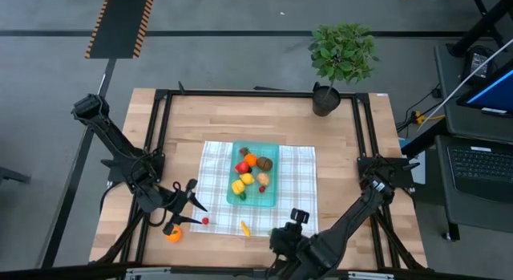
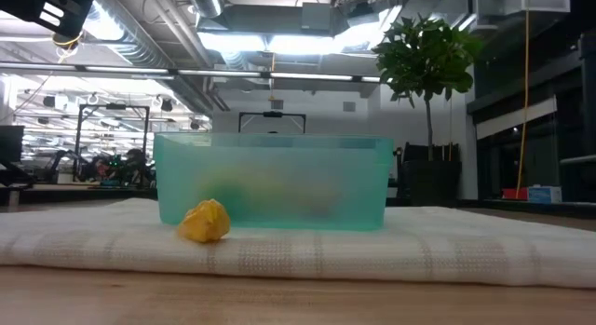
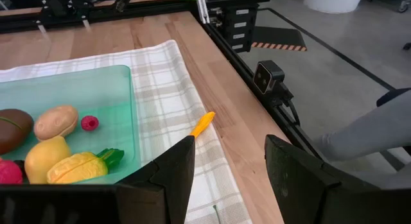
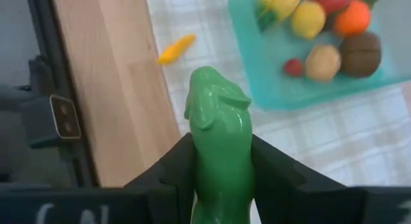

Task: Pick and placing Produce into tupperware
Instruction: Put the green pea into the blue bin

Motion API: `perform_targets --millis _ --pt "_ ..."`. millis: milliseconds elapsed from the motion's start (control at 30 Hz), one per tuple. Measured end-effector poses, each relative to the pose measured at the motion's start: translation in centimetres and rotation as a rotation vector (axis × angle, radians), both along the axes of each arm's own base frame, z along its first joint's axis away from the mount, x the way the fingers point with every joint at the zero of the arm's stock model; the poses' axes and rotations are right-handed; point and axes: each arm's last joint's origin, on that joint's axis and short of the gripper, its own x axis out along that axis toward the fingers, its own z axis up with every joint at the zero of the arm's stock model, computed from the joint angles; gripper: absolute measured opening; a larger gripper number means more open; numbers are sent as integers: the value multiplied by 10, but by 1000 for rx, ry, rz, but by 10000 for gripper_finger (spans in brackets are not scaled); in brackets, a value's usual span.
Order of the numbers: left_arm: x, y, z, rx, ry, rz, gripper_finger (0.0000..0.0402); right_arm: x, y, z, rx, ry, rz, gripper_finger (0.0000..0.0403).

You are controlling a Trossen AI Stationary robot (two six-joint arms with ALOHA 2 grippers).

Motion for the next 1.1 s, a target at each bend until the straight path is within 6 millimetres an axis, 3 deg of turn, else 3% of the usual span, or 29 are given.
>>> perform_targets --millis 200,400,667,933,1100 --pt "0 0 0 0 0 0 179 -6 -11 25 -12 -55 30 119" --pt "0 0 0 -1 0 0 179 -7 -26 39 -42 -44 44 119" --pt "0 0 0 -1 0 0 179 6 -51 52 -61 -54 58 119" --pt "0 0 0 -1 0 0 179 33 -62 56 -10 -148 147 119" --pt "0 0 0 -1 1 0 179 49 -62 36 24 -186 173 119"
